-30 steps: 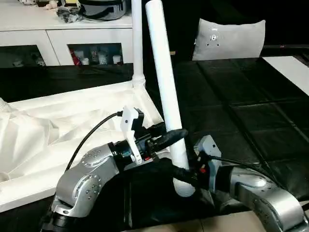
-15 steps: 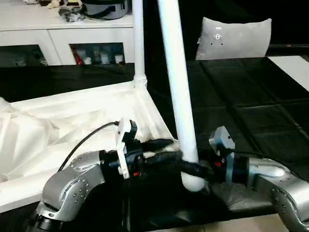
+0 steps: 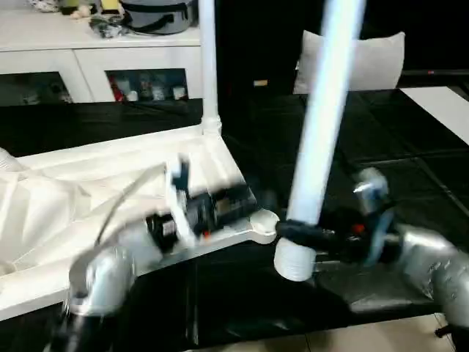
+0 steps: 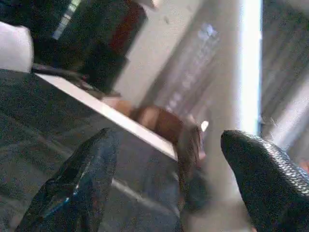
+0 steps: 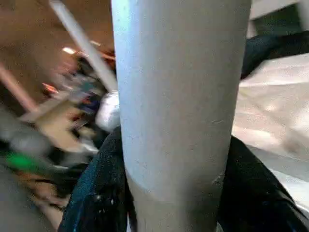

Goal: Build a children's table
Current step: Insert table leg to table base

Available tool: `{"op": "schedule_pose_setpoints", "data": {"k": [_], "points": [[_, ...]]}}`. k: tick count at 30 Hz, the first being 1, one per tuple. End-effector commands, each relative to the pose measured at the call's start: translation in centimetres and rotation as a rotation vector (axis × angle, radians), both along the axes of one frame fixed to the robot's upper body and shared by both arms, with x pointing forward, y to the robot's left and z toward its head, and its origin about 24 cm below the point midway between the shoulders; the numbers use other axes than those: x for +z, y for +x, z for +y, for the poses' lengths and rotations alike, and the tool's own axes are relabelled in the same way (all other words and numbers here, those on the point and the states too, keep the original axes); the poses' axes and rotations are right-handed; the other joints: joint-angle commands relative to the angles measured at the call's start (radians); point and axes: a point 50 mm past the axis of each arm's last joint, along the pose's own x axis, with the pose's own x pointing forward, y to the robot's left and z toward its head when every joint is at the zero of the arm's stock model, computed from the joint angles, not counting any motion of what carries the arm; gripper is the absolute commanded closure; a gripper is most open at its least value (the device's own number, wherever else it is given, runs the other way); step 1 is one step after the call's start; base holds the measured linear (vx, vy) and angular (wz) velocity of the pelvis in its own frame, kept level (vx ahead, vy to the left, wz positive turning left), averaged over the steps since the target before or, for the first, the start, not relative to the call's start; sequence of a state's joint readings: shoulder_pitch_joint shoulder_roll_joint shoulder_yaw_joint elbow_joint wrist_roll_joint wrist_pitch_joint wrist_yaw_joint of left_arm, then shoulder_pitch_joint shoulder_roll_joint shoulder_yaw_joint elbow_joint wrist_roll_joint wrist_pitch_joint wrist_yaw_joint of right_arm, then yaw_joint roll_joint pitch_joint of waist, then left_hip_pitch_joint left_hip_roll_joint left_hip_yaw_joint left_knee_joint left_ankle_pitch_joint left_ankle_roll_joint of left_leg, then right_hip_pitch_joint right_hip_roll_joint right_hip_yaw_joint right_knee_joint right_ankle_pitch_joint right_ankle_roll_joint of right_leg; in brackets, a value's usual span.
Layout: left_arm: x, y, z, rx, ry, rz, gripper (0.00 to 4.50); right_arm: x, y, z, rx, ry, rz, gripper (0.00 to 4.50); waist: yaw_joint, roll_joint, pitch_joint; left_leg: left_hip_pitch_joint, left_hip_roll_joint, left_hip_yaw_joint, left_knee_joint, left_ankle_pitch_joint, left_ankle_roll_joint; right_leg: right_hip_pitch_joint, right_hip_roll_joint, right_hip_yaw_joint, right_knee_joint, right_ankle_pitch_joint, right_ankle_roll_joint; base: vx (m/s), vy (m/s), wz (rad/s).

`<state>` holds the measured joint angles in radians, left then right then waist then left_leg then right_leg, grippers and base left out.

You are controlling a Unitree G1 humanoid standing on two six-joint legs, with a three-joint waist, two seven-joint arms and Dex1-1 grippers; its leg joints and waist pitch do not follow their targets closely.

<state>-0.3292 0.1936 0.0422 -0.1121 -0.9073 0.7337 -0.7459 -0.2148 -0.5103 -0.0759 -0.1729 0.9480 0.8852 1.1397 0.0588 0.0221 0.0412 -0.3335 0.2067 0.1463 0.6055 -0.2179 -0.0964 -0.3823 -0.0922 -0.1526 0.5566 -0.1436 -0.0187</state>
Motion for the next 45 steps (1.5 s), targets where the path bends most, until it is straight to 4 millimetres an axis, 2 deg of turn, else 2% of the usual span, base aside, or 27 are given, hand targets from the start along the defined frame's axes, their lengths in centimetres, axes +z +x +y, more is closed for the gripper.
{"op": "schedule_pose_setpoints", "data": {"k": [1,3,4,8,9,11,13,15,17,24,28,29,31,32,37,39,45], "points": [[0.9,0.3,-0.1,-0.017,-0.074,0.025,0.46,1.3,0.3,-0.6,0.049,0.086,-0.002,2.62,0.005,-0.016,-0.052,-0.011,0.005,0.004,-0.067,-0.241,0.051,0.043,-0.047,0.026,-0.102,-0.586,0.009,0.0,0.0,0.0],[1.8,0.3,-0.3,-0.052,-0.124,0.017,0.46,1.6,0.4,-0.7,0.072,0.106,0.005,2.62,0.01,-0.016,-0.057,-0.014,0.005,0.005,-0.066,-0.208,0.053,0.045,-0.05,0.031,-0.097,-0.559,-0.005,0.0,0.0,0.0],[2.2,0.2,-0.4,-0.072,-0.142,0.009,0.46,1.7,0.5,-0.8,0.085,0.101,0.007,2.62,0.014,-0.021,-0.059,-0.018,0.009,0.006,-0.068,-0.179,0.055,0.048,-0.051,0.036,-0.089,-0.522,-0.019,0.0,0.0,0.0],[3.3,-0.1,-1.0,-0.127,-0.149,-0.014,0.46,1.9,0.5,-0.8,0.115,0.079,0.015,2.62,0.026,-0.02,-0.062,-0.021,0.014,0.009,-0.07,-0.103,0.06,0.05,-0.052,0.045,-0.073,-0.451,-0.047,0.0,0.0,0.0],[3.5,-0.1,-1.2,-0.136,-0.14,-0.022,0.46,2.0,0.5,-0.7,0.121,0.07,0.015,2.62,0.032,-0.026,-0.063,-0.021,0.015,0.011,-0.069,-0.081,0.063,0.051,-0.052,0.047,-0.071,-0.437,-0.05,0.0,0.0,0.0],[3.8,-0.2,-1.7,-0.15,-0.129,-0.029,0.46,2.0,0.5,-0.7,0.13,0.066,0.02,2.62,0.044,-0.023,-0.067,-0.022,0.018,0.011,-0.069,-0.044,0.062,0.052,-0.054,0.051,-0.061,-0.394,-0.064,0.0,0.0,0.0],[4.1,-0.3,-2.0,-0.168,-0.12,-0.035,0.46,2.0,0.5,-0.7,0.138,0.063,0.026,2.62,0.051,-0.025,-0.068,-0.024,0.018,0.012,-0.067,-0.028,0.066,0.051,-0.052,0.053,-0.057,-0.368,-0.073,0.0,0.0,0.0],[4.3,-0.4,-2.6,-0.19,-0.098,-0.044,0.46,1.8,0.4,-0.6,0.147,0.042,0.03,2.62,0.06,-0.022,-0.071,-0.025,0.02,0.011,-0.065,-0.009,0.068,0.05,-0.053,0.054,-0.051,-0.344,-0.081,0.0,0.0,0.0],[4.5,-0.5,-3.1,-0.218,-0.079,-0.052,0.46,1.5,0.3,-0.4,0.162,0.008,0.026,2.62,0.067,-0.022,-0.067,-0.024,0.02,0.014,-0.067,-0.03,0.061,0.048,-0.053,0.055,-0.054,-0.363,-0.08,0.0,0.0,0.0],[3.9,-0.2,-3.8,-0.226,0.01,-0.066,0.46,0.6,1.1,0.4,0.11,-0.136,-0.024,2.62,0.066,-0.017,-0.065,-0.026,0.014,0.014,-0.068,-0.06,0.035,0.05,-0.053,0.052,-0.065,-0.417,-0.036,0.0,0.0,0.0],[3.8,-0.5,-3.5,-0.274,-0.007,-0.081,0.46,0.0,0.9,0.5,0.149,-0.194,-0.026,2.62,0.065,-0.017,-0.067,-0.025,0.016,0.012,-0.068,-0.066,0.041,0.049,-0.051,0.053,-0.062,-0.397,-0.048,0.0,0.0,0.0],[3.8,-0.5,-3.5,-0.275,-0.006,-0.081,1.02,0.0,0.9,0.5,0.152,-0.199,-0.026,2.62,0.064,-0.016,-0.067,-0.025,0.017,0.012,-0.068,-0.066,0.043,0.049,-0.05,0.053,-0.06,-0.386,-0.053,0.0,0.0,0.0],[3.5,-0.4,-3.4,-0.269,0.002,-0.076,1.02,-0.4,0.8,0.6,0.169,-0.225,-0.028,2.62,0.062,-0.019,-0.068,-0.026,0.017,0.012,-0.067,-0.064,0.048,0.05,-0.051,0.054,-0.057,-0.369,-0.066,0.0,0.0,0.0],[3.5,-0.4,-3.4,-0.269,0.002,-0.076,1.16,-0.4,0.8,0.6,0.169,-0.225,-0.028,2.62,0.063,-0.018,-0.068,-0.026,0.017,0.012,-0.067,-0.062,0.048,0.05,-0.051,0.054,-0.057,-0.367,-0.069,0.0,0.0,0.0],[3.5,-0.5,-3.4,-0.279,-0.004,-0.088,1.16,-0.5,1.0,0.7,0.169,-0.234,-0.037,2.62,0.063,-0.017,-0.068,-0.026,0.02,0.012,-0.067,-0.06,0.054,0.051,-0.053,0.056,-0.054,-0.354,-0.087,0.0,0.0,0.0],[3.4,-0.5,-3.4,-0.285,-0.007,-0.093,1.16,-0.6,1.1,0.7,0.175,-0.238,-0.042,2.62,0.062,-0.021,-0.068,-0.026,0.02,0.012,-0.067,-0.06,0.055,0.051,-0.053,0.056,-0.053,-0.354,-0.087,0.0,0.0,0.0],[3.3,-0.5,-3.3,-0.29,-0.012,-0.096,1.16,-0.7,1.2,0.7,0.181,-0.251,-0.052,2.62,0.061,-0.02,-0.067,-0.026,0.019,0.013,-0.067,-0.066,0.054,0.05,-0.053,0.056,-0.054,-0.372,-0.082,0.0,0.0,0.0]]}}
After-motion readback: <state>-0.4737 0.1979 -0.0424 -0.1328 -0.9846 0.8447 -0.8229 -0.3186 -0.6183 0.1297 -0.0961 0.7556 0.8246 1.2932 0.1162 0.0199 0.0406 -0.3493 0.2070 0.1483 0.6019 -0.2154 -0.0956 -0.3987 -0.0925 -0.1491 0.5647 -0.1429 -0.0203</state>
